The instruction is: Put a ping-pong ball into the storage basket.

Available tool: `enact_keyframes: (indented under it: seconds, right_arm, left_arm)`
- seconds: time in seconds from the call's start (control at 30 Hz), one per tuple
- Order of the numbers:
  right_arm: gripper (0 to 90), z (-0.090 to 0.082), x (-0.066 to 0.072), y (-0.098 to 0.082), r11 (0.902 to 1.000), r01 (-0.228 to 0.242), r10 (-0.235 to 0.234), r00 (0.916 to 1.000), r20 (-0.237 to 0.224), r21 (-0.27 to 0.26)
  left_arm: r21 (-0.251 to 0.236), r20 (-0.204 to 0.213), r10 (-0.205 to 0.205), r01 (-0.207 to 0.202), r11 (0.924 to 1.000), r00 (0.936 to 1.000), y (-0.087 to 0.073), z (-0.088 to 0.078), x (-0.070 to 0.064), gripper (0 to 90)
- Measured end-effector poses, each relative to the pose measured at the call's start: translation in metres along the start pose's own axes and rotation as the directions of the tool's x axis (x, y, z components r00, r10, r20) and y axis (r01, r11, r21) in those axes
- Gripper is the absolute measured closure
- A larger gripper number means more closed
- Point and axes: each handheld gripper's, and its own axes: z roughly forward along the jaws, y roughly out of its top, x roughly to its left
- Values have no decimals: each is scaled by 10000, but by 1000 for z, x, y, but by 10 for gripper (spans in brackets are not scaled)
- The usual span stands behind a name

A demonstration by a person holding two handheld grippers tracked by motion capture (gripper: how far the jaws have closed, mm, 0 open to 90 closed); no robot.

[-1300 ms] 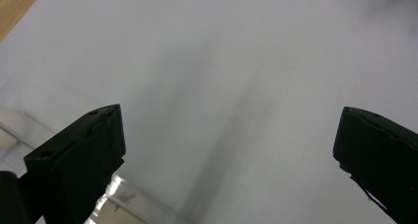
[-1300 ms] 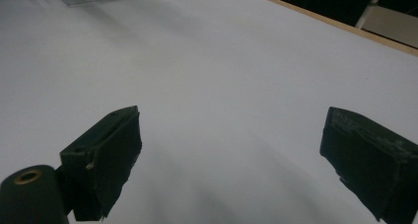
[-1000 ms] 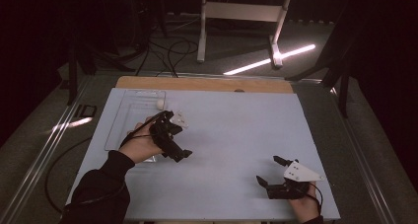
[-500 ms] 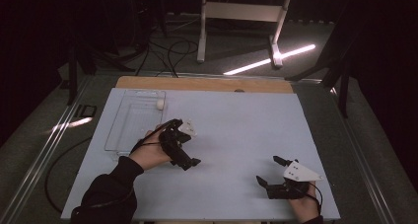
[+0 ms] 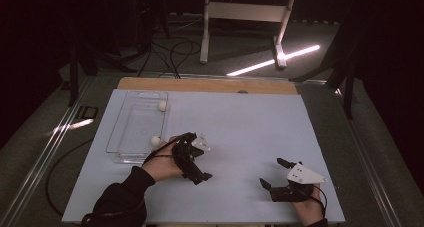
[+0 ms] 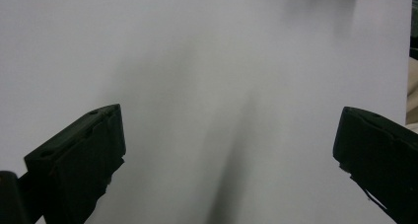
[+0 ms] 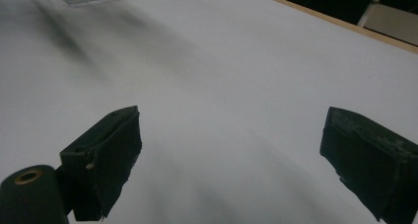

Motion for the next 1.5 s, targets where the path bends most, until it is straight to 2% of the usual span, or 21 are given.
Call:
enact_keyframes:
  seconds: [0.1, 0.17, 0.3, 0.47, 0.6, 0.7, 0.97, 1.0, 1.2, 1.33, 1.5]
  right_arm:
    - [85, 0, 0, 0, 10000, 6, -6, 10000, 0, 9]
    - [86, 0, -1, 0, 10000, -28, 28, 10000, 11, -2]
    - [85, 0, 0, 0, 10000, -18, 18, 10000, 3, 13]
    - [86, 0, 0, 0, 10000, -20, 20, 10000, 2, 8]
    - [85, 0, 0, 0, 10000, -7, 7, 10000, 11, 24]
    - [86, 0, 0, 0, 10000, 0, 0, 10000, 10, 13]
    - [85, 0, 0, 0, 10000, 22, -22, 10000, -5, 19]
    - [85, 0, 0, 0, 10000, 21, -21, 10000, -2, 24]
    - [85, 0, 0, 0, 10000, 22, -22, 10000, 11, 58]
    - [85, 0, 0, 0, 10000, 21, -21, 10000, 0, 58]
    - [86, 0, 0, 0, 10000, 19, -19, 10000, -2, 32]
  left_arm:
    - [23, -24, 72, -72, 10000, 10000, -1, 2, -2, 6]
    - [-23, 128, 204, -204, 9998, 9997, -4, 7, -7, 6]
    - [-194, 271, 137, -131, 9997, 9995, -9, 11, -11, 6]
    - [-68, 259, 246, -244, 9997, 9994, -15, 16, -16, 6]
    - [-138, 456, 221, -215, 9997, 9987, -23, 19, -19, 6]
    - [-156, 566, 231, -222, 9996, 9981, -28, 18, -20, 6]
    - [-797, 797, 97, -33, 9968, 9968, -46, 8, -24, 5]
    - [-722, 805, 147, -89, 9974, 9966, -48, 7, -24, 6]
    - [-917, 811, -171, 245, 9955, 9966, -61, 5, -24, 5]
    - [-833, 738, -93, 154, 9964, 9972, -66, 6, -25, 5]
    - [-1145, 776, -260, 349, 9928, 9966, -71, 3, -27, 5]
